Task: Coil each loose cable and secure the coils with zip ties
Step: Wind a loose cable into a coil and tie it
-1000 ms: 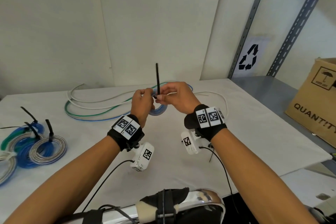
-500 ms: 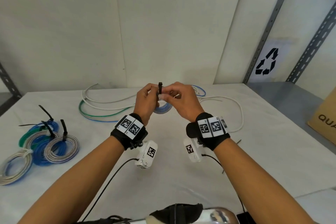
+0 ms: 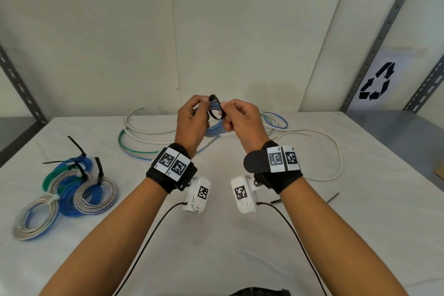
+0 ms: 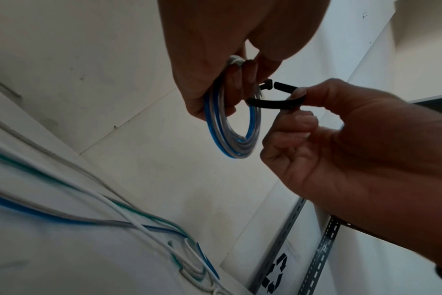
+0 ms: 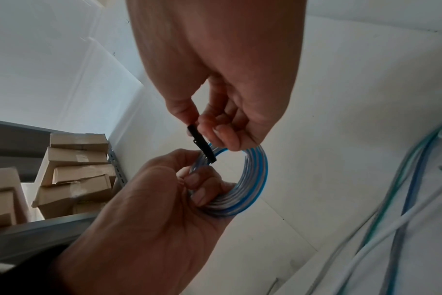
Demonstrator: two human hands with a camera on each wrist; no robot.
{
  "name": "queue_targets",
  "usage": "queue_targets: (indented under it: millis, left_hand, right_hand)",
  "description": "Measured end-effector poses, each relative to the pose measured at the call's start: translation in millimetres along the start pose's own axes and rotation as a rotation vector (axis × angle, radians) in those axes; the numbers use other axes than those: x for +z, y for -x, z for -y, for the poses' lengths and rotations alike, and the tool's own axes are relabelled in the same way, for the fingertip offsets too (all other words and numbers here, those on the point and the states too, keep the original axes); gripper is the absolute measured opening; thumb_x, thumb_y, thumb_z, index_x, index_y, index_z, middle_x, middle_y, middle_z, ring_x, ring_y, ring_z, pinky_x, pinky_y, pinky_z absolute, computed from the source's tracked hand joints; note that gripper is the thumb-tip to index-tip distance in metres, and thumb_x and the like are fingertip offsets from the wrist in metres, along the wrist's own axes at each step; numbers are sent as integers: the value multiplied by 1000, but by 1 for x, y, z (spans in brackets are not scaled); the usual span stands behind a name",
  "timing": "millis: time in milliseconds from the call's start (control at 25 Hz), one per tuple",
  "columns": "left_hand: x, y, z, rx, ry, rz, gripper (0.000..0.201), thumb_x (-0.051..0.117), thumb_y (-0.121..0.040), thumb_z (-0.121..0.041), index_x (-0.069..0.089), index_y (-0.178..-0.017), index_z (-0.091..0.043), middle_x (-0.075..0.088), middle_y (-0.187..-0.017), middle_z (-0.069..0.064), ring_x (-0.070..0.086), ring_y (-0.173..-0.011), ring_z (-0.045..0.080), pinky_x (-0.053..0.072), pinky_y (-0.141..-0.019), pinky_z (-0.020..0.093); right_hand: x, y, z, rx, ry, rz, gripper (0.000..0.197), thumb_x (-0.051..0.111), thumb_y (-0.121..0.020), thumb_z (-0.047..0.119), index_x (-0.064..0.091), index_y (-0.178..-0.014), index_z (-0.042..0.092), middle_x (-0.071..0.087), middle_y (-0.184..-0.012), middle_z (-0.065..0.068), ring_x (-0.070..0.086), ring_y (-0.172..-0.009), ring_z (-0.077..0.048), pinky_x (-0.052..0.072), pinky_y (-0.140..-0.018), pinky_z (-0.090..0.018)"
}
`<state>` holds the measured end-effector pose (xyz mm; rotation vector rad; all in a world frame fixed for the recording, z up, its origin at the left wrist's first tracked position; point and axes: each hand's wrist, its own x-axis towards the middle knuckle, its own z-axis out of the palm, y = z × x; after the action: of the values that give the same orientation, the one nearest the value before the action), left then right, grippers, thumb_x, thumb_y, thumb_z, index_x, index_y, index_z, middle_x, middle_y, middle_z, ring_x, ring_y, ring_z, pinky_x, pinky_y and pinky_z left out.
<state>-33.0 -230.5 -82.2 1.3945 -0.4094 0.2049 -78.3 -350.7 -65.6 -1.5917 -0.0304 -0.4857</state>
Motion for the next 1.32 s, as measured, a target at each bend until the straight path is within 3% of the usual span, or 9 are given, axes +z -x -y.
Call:
queue_targets:
  millis: [200,320,440,680,840,920,1040,1200,1320]
  left_hand:
    - [-7,0,9,38,-39,3,24,47,-103,-10,70,-101,-5,68,-84,0,46,-60,10,39,-59,29]
    - [-12,-5,14,21,-24,-13,24,47,-104,-11,71,-103,-5,63,-82,12,40,-62,23,35,-55,32]
    - [-16,-13,19,10,-5,-31,24,47,-104,-11,70,-102,-6,60,-85,28,36,-62,25,33,-54,33]
    - [-23,-24,33,70,-106,-18,23,49,-102,-17,71,-99,-10,73,-91,7,53,-63,6,42,-64,29]
    - [-27,-29,44,167,-234,1,25,49,-100,-30,70,-100,-17,73,-89,3,67,-81,25,54,-76,46]
    - [-29,-29,44,222,-289,10,21,50,-103,-25,70,-102,-16,73,-87,3,66,-77,17,54,-71,33]
    - [-29,-30,47,256,-345,24,18,52,-104,-16,69,-102,-15,71,-81,0,57,-65,5,40,-61,13]
    - [-31,-24,51,253,-347,60,18,52,-104,-15,70,-103,-15,72,-85,-2,63,-72,10,43,-65,15]
    - [-33,-27,55,230,-336,94,20,51,-104,-20,70,-102,-16,70,-81,-6,59,-67,10,43,-63,21]
  right_hand:
    - [10,-4,-8,4,21,36,33,56,-99,9,59,-66,11,51,-52,5,45,-50,-18,38,-53,-28]
    - [13,-7,-15,33,-20,44,34,55,-99,7,59,-66,11,54,-59,-1,47,-51,-18,40,-55,-28]
    - [16,-13,-21,61,-37,52,31,55,-99,6,59,-68,8,58,-59,4,49,-51,-17,42,-56,-29]
    - [22,-25,-34,55,-4,50,24,56,-99,7,62,-77,1,59,-65,-2,51,-52,-18,46,-56,-30]
    - [23,-27,-39,77,15,50,24,57,-100,10,64,-79,0,61,-65,-1,54,-53,-17,48,-57,-29]
    - [24,-25,-38,100,-5,59,27,56,-101,10,63,-76,4,60,-60,4,54,-53,-16,48,-57,-28]
    - [25,-25,-37,133,-66,39,32,54,-101,9,62,-70,9,55,-54,7,52,-53,-17,47,-59,-29]
    - [26,-30,-39,121,-42,45,30,55,-101,12,63,-72,10,52,-53,3,51,-51,-17,46,-56,-30]
    - [26,-32,-43,115,11,29,22,60,-100,16,65,-83,5,59,-60,-1,55,-50,-17,48,-54,-29]
